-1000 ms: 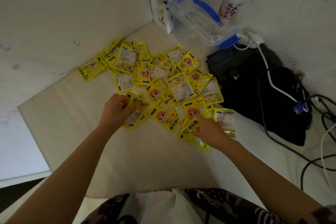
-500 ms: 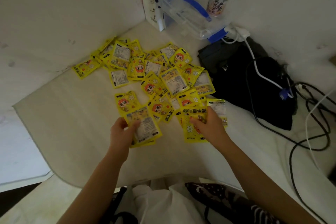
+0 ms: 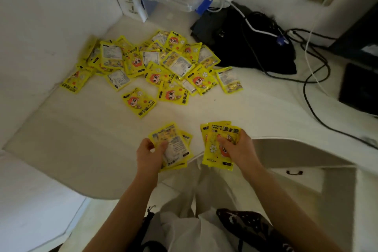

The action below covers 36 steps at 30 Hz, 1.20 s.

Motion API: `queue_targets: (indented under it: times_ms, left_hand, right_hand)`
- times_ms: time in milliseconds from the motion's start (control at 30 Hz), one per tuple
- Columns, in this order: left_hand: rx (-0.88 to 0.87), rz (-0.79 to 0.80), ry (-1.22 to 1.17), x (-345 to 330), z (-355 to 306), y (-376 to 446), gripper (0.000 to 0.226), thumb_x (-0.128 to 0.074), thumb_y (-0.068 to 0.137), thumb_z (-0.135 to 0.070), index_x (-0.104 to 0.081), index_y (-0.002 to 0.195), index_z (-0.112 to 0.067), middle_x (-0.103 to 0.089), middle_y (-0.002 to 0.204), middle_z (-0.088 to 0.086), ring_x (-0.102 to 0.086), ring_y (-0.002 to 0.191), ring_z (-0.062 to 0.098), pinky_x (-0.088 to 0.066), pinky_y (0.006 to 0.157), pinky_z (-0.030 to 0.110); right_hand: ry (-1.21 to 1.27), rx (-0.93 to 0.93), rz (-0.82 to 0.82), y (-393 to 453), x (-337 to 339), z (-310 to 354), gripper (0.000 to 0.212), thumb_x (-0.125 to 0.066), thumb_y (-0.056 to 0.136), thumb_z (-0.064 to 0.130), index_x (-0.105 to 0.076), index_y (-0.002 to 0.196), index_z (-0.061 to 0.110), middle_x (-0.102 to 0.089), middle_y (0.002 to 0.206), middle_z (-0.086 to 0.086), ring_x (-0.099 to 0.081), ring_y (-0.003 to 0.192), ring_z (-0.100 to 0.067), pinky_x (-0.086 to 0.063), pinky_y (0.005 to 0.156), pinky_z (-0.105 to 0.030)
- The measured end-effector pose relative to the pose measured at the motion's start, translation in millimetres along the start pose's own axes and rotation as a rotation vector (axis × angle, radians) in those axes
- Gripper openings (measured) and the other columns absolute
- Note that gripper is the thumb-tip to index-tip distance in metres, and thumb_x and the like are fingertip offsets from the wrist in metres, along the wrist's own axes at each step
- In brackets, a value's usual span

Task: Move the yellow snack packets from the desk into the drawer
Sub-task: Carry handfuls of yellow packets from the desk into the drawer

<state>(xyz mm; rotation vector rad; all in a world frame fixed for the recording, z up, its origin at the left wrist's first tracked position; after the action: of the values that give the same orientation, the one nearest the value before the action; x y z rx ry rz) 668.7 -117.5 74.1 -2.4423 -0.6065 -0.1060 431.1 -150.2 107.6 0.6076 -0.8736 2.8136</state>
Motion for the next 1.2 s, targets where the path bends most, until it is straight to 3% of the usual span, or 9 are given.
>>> queue_targets:
  times_ms: [233,400,533,667,833,967,1033,1133,1200]
  left_hand:
    - [-0.079,0.125,0.098,-2,13,-42,0.017,-0.073,0.081,-0.024,-0.061,0.087,-0.014,-0.067,0.092,0.010,-0.067,0.089,0.029,-0.057,0.073,0.052]
    - [-0.101,0.258,0.149,-27,24,-72,0.013,-0.072,0.080,-0.021,-0.060,0.082,-0.017,-0.067,0.091,0.012,-0.067,0.086,0.031,-0.055,0.072,0.049]
    - [-0.173,0.373,0.216,-55,34,-109,0.013,-0.071,0.082,-0.017,-0.058,0.079,-0.019,-0.062,0.076,0.002,-0.059,0.069,0.018,-0.047,0.063,0.031]
    - [-0.193,0.526,0.253,-89,49,-158,0.011,-0.067,0.085,-0.014,-0.059,0.092,-0.013,-0.066,0.083,0.002,-0.061,0.072,0.014,-0.047,0.061,0.028]
    - [-0.242,0.648,0.328,-131,81,-232,0.013,-0.067,0.086,-0.015,-0.060,0.097,-0.012,-0.067,0.082,-0.001,-0.062,0.071,0.012,-0.047,0.053,0.018]
    - [-0.202,0.714,0.383,-158,125,-288,0.013,-0.069,0.083,-0.017,-0.060,0.092,-0.016,-0.070,0.084,0.001,-0.066,0.078,0.020,-0.054,0.068,0.031]
    - [-0.183,0.732,0.409,-171,148,-315,0.012,-0.071,0.081,-0.018,-0.061,0.089,-0.019,-0.071,0.087,0.002,-0.067,0.081,0.021,-0.054,0.075,0.038]
    - [-0.184,0.743,0.433,-191,177,-358,0.012,-0.070,0.081,-0.017,-0.062,0.090,-0.016,-0.070,0.086,0.001,-0.066,0.078,0.018,-0.051,0.069,0.030]
    - [-0.185,0.760,0.446,-204,190,-385,0.014,-0.070,0.082,-0.017,-0.062,0.093,-0.014,-0.070,0.086,0.000,-0.065,0.077,0.016,-0.049,0.067,0.028]
  right_hand:
    - [0.069,-0.069,-0.182,-70,24,-56,0.026,-0.074,0.080,0.028,-0.059,0.099,0.019,-0.068,0.091,0.000,-0.067,0.084,-0.020,-0.056,0.080,-0.041]
    - [0.228,-0.126,-0.293,-111,56,-98,0.026,-0.073,0.082,0.026,-0.060,0.103,0.018,-0.069,0.092,0.001,-0.068,0.075,-0.011,-0.056,0.065,-0.029]
    - [0.300,-0.180,-0.387,-144,85,-139,0.031,-0.073,0.081,0.028,-0.060,0.107,0.016,-0.069,0.095,0.000,-0.069,0.085,-0.018,-0.058,0.070,-0.033]
    - [0.387,-0.227,-0.502,-185,117,-187,0.031,-0.072,0.082,0.026,-0.061,0.108,0.015,-0.070,0.095,-0.002,-0.069,0.085,-0.018,-0.055,0.064,-0.028]
    - [0.498,-0.272,-0.605,-242,163,-248,0.024,-0.070,0.085,0.021,-0.062,0.106,0.014,-0.071,0.093,-0.005,-0.066,0.067,-0.011,-0.053,0.056,-0.022]
    - [0.557,-0.291,-0.660,-286,203,-298,0.023,-0.069,0.086,0.020,-0.057,0.105,0.016,-0.064,0.084,0.006,-0.061,0.068,-0.004,-0.046,0.045,-0.010]
    - [0.579,-0.315,-0.679,-306,223,-323,0.023,-0.069,0.086,0.022,-0.054,0.103,0.020,-0.063,0.087,0.006,-0.061,0.073,-0.004,-0.045,0.047,-0.011]
    - [0.584,-0.369,-0.709,-331,250,-359,0.028,-0.070,0.085,0.025,-0.054,0.107,0.017,-0.065,0.098,0.000,-0.063,0.081,-0.012,-0.051,0.059,-0.023]
    - [0.594,-0.378,-0.724,-343,268,-379,0.032,-0.070,0.085,0.024,-0.056,0.112,0.014,-0.065,0.101,-0.001,-0.064,0.081,-0.012,-0.050,0.057,-0.021]
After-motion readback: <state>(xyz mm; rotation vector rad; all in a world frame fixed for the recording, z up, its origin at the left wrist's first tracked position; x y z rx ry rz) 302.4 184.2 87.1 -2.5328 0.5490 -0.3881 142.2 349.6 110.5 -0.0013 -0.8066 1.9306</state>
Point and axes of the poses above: each hand's wrist, its own y-axis towards the middle knuckle, its own x-axis out of the back of the hand, z = x × y, the point moved 2 cm from there along y, towards the middle knuckle
